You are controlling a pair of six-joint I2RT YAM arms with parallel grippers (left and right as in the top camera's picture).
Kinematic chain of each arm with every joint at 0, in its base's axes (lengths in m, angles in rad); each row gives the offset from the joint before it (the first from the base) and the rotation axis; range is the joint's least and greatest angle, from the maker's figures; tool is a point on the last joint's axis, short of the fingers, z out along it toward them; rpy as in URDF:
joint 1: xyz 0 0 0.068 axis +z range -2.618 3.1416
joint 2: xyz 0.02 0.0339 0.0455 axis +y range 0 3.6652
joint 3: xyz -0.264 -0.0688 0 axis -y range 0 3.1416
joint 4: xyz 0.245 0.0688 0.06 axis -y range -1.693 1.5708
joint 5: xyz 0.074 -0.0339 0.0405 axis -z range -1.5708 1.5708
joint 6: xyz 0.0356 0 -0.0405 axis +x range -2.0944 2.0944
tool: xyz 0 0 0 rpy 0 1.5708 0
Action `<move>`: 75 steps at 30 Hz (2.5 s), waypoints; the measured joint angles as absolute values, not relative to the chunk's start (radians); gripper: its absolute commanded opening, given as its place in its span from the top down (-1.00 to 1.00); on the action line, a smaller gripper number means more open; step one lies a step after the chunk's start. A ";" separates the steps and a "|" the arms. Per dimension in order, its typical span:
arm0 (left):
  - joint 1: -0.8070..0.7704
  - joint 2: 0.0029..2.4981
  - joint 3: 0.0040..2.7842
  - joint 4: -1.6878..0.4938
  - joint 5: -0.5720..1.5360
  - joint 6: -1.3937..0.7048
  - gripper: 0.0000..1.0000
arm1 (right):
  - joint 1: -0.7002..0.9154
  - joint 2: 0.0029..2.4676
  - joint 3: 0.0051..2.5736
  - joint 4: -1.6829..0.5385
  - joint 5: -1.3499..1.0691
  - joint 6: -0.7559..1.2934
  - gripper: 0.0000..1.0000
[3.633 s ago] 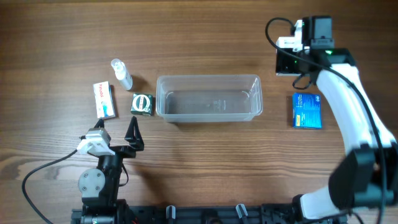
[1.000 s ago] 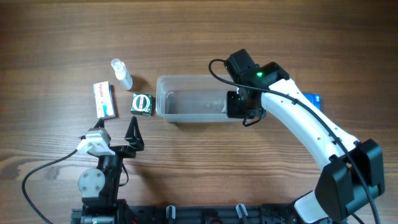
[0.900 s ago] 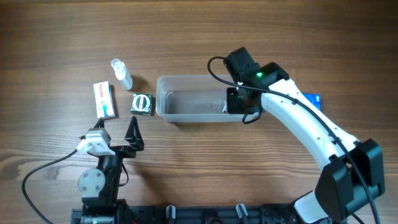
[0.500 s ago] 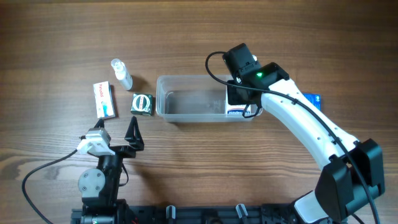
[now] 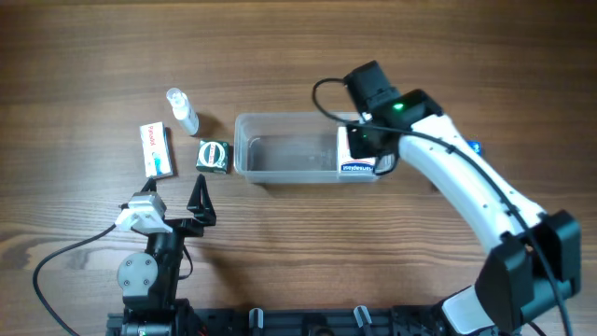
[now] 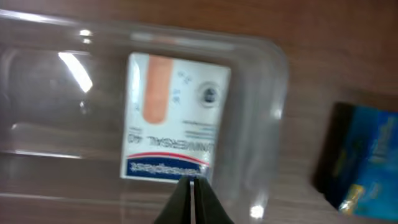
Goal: Pack container
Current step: 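Move right gripper to blue lozenge box and grasp it, then place blue box in container beside Hansaplast box, open right gripper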
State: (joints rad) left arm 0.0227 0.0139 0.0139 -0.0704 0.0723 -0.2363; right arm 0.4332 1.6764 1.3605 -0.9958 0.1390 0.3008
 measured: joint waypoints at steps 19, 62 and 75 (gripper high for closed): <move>0.023 0.014 0.014 -0.071 0.072 -0.236 -1.00 | -0.150 1.584 1.038 -0.759 0.097 -0.072 -1.00; 0.023 0.014 0.014 -0.070 0.072 -0.236 -1.00 | 0.358 1.419 1.224 -0.696 -0.015 0.332 -0.11; 0.023 0.014 0.014 -0.070 0.072 -0.236 -0.99 | 0.648 1.645 1.224 -0.608 0.049 0.587 -0.11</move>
State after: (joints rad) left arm 0.0227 0.0139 0.0139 -0.0704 0.0719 -0.2363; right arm 0.6476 1.6455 1.2240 -0.6083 0.0486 0.5865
